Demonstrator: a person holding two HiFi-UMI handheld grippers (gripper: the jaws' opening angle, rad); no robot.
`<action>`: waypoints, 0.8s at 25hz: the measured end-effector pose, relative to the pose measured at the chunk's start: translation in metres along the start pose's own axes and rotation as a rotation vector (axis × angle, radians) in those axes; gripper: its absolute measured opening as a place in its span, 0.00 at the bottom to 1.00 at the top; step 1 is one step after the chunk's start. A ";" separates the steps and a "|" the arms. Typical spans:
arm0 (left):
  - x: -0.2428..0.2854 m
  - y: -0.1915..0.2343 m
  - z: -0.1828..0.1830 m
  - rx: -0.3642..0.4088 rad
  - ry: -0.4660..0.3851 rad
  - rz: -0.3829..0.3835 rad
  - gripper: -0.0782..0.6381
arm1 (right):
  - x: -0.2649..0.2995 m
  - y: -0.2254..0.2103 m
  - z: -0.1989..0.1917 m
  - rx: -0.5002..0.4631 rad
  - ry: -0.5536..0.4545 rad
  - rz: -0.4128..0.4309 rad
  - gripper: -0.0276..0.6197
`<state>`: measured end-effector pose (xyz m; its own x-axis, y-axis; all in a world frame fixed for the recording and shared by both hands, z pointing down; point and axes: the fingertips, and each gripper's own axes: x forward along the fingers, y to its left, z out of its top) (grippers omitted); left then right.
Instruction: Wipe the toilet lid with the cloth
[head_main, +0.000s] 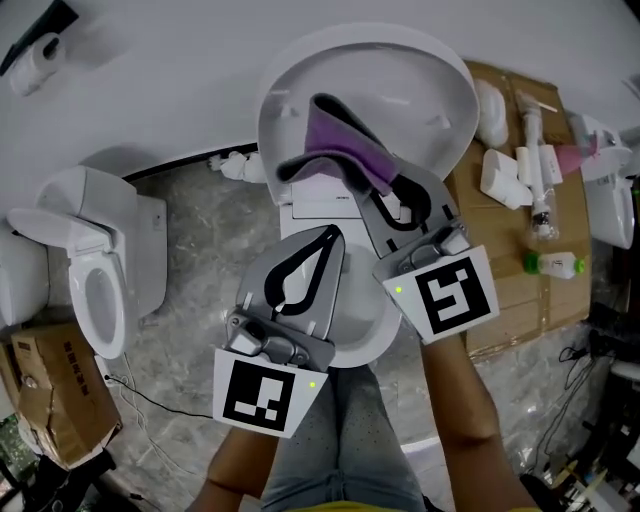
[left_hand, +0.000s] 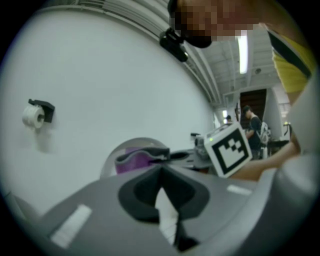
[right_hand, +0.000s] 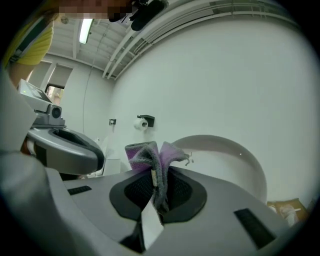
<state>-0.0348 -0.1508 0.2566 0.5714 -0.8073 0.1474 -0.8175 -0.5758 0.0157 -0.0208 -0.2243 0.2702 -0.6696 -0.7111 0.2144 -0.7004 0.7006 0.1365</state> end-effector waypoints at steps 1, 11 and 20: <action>0.002 0.001 -0.003 -0.003 0.002 0.000 0.10 | 0.009 -0.002 -0.001 -0.004 0.001 0.008 0.12; 0.020 0.022 -0.026 -0.015 0.035 0.018 0.10 | 0.095 -0.044 -0.010 -0.127 0.051 -0.021 0.12; 0.035 0.031 -0.038 -0.036 0.061 0.019 0.10 | 0.113 -0.077 -0.017 -0.147 0.076 -0.232 0.12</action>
<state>-0.0432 -0.1917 0.2994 0.5514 -0.8079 0.2081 -0.8307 -0.5547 0.0478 -0.0382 -0.3579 0.2999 -0.4712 -0.8509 0.2324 -0.7858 0.5246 0.3276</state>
